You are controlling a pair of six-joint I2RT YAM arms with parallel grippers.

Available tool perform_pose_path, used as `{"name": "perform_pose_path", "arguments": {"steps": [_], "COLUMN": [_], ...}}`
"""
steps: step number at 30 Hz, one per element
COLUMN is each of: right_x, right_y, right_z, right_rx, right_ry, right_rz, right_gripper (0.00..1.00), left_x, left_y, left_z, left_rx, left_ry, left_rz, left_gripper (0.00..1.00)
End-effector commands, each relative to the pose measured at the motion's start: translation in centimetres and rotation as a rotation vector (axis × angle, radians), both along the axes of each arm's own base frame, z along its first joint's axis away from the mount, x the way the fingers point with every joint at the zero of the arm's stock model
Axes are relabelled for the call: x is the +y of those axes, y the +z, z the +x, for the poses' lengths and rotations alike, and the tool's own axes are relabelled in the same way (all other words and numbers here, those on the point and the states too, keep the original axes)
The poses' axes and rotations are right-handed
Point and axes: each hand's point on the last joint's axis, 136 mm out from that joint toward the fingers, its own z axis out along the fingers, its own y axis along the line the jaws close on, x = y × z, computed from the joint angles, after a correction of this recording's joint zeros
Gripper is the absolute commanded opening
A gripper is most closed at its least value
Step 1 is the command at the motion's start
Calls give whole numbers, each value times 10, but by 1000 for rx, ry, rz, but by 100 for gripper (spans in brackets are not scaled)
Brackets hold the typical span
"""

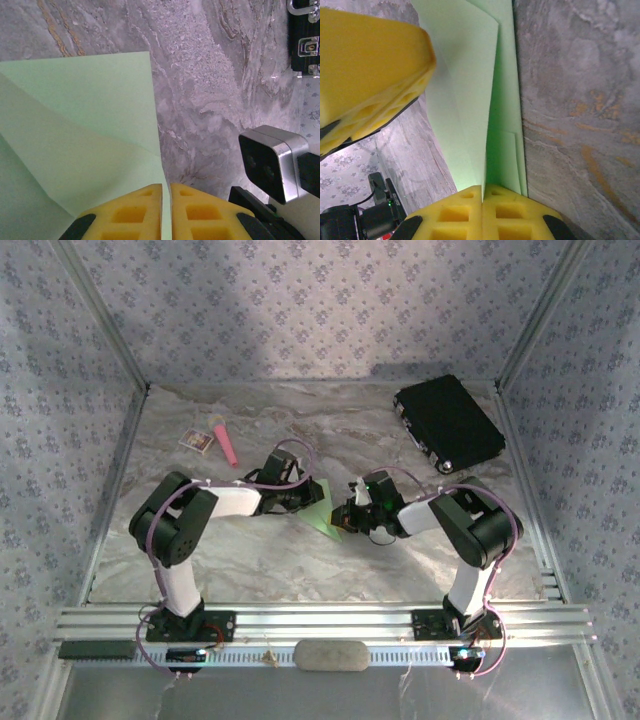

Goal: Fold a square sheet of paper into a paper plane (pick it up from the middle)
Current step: Fourth fold the wing at the center of the table.

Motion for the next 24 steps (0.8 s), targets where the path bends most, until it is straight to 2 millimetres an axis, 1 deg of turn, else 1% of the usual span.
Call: {"name": "perform_pose_path", "arguments": {"steps": [1,4,6,10,13,18,22,24], "right_x": [-24,-25,-24,-21,-16,-15,-18,-20], "right_y": [-47,-48,-45,-34,-26,-20,-19,-19], "right_z": [-21,-22,-21,-18,-20,-29,-35,-37], "right_rx": [147,151,142,113,87,76,79,79], "right_ry": [-49,-51,-50,-38,-11,30,36,38], "right_rz": [-137,-140,-134,-116,-111,-143,-156,-159], "right_gripper": [0,0,0,8,14,21,21,19], "left_x": [-9,-7,-3,7,9,11,11,11], "left_y": [-4,-17,-27,-42,-45,-47,-48,-49], "left_z": [-1,-3,-6,-14,-16,-16,-16,-17], "left_rx": [5,36,64,109,122,123,125,125], "left_ry": [-42,-43,-36,-26,-29,-28,-29,-29], "left_rz": [-3,22,49,92,102,105,104,102], "left_gripper": [12,11,10,9,8,8,8,8]}}
